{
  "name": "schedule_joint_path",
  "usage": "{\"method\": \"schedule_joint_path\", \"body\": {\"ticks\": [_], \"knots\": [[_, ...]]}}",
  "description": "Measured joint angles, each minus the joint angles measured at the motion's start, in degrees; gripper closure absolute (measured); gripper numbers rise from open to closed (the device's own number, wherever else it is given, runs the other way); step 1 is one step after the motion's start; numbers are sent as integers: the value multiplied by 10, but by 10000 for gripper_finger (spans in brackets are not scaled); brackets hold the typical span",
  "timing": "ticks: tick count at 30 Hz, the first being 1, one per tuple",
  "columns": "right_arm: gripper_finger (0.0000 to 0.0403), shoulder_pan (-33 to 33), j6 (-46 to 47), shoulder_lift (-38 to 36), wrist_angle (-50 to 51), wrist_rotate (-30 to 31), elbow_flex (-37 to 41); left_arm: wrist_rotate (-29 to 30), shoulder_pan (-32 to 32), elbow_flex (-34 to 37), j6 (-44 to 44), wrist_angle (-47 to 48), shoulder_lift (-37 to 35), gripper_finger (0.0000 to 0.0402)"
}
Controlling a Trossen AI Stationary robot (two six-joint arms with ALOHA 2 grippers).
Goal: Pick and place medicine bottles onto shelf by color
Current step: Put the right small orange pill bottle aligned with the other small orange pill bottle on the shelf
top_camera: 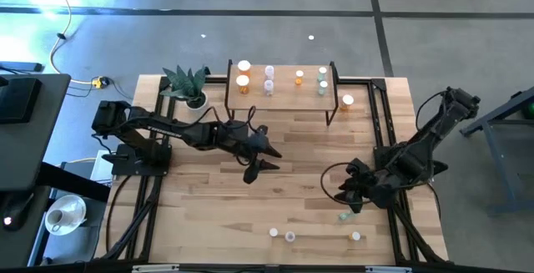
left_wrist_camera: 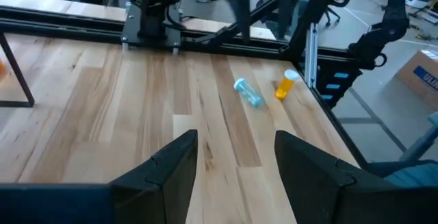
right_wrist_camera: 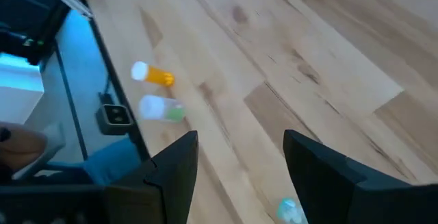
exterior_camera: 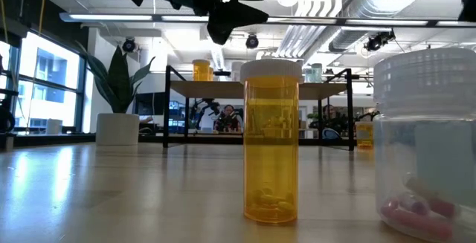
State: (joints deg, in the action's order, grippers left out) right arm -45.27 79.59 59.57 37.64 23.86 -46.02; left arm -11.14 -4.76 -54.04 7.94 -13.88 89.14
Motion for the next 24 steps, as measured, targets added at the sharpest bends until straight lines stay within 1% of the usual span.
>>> {"method": "schedule_joint_path", "body": {"ticks": [2,6,9,12,16,24], "knots": [[197,-10,-1,0,20,7,-27,0,-1,0,3,0,0,216],[197,-25,0,1,94,7,-78,8,-1,0,15,1,0,216],[197,-32,17,6,153,0,-113,15,-1,0,15,1,0,216],[197,-46,53,30,199,-13,-138,33,-1,0,15,2,0,216],[197,-62,103,83,214,-59,-154,38,-1,0,15,2,0,216],[197,-81,201,168,220,-105,-162,39,-1,0,15,2,0,216]]}}
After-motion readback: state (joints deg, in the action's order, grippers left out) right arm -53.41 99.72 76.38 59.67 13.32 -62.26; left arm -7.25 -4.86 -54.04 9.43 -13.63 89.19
